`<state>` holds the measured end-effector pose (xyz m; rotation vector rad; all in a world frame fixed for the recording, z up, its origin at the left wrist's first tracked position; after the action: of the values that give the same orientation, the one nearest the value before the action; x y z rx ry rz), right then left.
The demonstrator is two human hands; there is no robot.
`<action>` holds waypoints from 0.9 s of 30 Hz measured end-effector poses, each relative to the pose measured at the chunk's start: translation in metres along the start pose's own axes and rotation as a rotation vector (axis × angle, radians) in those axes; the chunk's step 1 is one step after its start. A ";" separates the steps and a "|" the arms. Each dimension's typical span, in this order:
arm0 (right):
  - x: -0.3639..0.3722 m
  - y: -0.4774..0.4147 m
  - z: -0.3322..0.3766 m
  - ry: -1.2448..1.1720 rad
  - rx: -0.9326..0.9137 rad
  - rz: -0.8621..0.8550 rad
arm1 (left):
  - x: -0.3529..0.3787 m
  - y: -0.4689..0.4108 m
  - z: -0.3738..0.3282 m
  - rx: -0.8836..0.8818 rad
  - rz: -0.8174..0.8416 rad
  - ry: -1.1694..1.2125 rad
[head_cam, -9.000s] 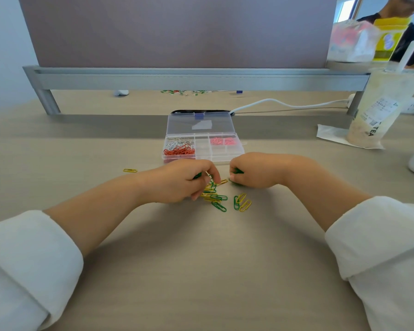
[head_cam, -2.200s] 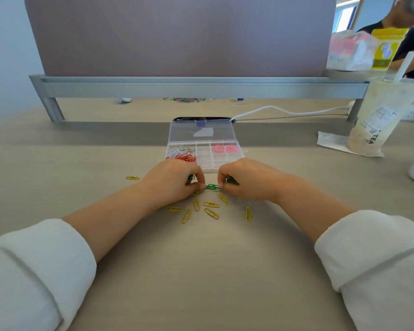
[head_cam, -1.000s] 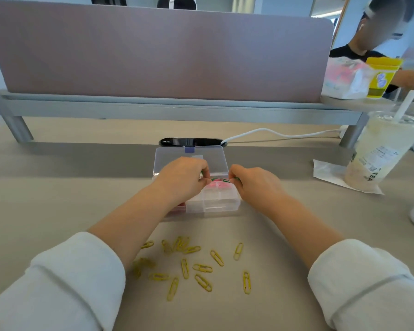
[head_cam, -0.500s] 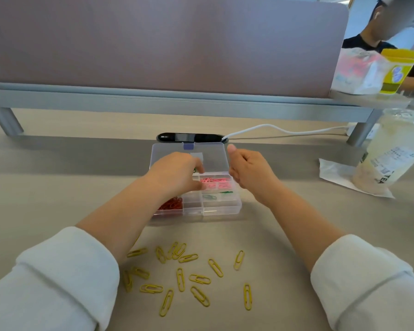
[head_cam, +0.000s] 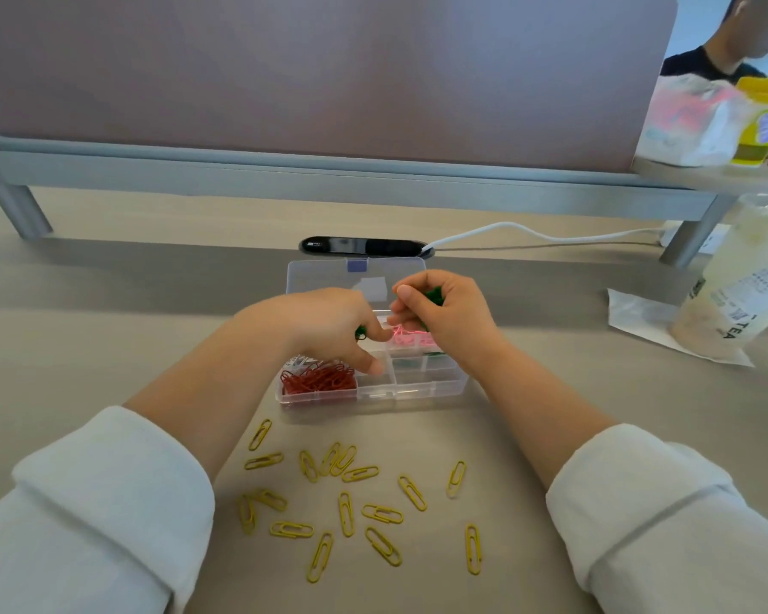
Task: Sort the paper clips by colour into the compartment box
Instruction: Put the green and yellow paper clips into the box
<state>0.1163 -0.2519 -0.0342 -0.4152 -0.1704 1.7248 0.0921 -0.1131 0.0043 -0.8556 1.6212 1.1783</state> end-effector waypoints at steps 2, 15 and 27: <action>0.001 0.001 -0.001 0.029 -0.007 -0.011 | -0.001 0.002 -0.001 0.006 0.004 -0.022; -0.001 0.001 -0.006 0.011 0.009 -0.001 | 0.001 0.001 -0.010 -0.036 -0.193 -0.219; 0.000 0.005 0.001 -0.084 0.065 0.025 | 0.000 0.005 -0.010 -0.021 -0.088 -0.265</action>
<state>0.1115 -0.2522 -0.0346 -0.2986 -0.1703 1.7690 0.0852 -0.1211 0.0071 -0.7417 1.3464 1.1940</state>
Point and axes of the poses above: each hand's wrist, its own y-axis away from the middle knuckle, its own x-axis out of the palm, z = x × y, the point moved 2 cm from there along -y, towards the middle knuckle, and after that the axes turned 8 degrees about -x, right-handed, at the moved point
